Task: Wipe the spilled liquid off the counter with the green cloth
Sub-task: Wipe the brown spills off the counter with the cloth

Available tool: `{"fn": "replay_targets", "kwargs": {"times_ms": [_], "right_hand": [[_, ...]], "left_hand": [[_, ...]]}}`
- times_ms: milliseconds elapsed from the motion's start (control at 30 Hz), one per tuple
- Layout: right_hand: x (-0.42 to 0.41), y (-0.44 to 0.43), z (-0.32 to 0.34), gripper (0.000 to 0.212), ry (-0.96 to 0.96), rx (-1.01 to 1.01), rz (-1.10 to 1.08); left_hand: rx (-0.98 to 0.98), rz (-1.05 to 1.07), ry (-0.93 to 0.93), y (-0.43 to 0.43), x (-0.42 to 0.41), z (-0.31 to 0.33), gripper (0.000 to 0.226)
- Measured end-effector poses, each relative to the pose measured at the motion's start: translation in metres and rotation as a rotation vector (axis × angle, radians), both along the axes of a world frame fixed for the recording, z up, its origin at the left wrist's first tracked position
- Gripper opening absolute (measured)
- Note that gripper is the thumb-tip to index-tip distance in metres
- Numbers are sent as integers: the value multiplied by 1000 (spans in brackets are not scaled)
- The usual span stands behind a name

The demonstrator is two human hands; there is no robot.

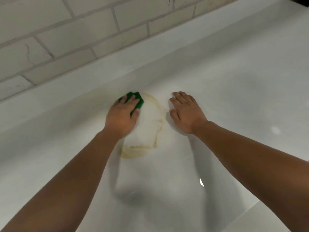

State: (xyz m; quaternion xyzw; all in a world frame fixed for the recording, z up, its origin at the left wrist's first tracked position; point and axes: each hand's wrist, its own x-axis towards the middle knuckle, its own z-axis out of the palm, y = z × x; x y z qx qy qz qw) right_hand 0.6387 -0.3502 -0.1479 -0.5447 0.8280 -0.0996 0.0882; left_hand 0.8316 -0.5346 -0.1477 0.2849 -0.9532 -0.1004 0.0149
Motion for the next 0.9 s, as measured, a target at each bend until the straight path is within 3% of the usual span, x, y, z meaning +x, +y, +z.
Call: {"fn": "replay_targets", "kwargs": {"times_ms": [133,300,400,567,700,900], "right_hand": [[-3,4,1,75,-13,-2,17],[-8,13,0,71,4,3,19],[-10,22,-1,66,27,14,21],[-16,38,-2,65,43,26,2],[-21,43,-1,69,46,50,2],[-19,43,-2,73,10,41,-3]], "left_hand": [[15,-107,20,0,43,-1,55],[-39,305,-14,-56,30,-4,56],[-52,370,-41,-62,-20,-4,57],[-40,34,-48,2,-87,0,53],[-42,-242,-43,63,-63,0,56],[-49,-237,-45,23,6,-9,55]]}}
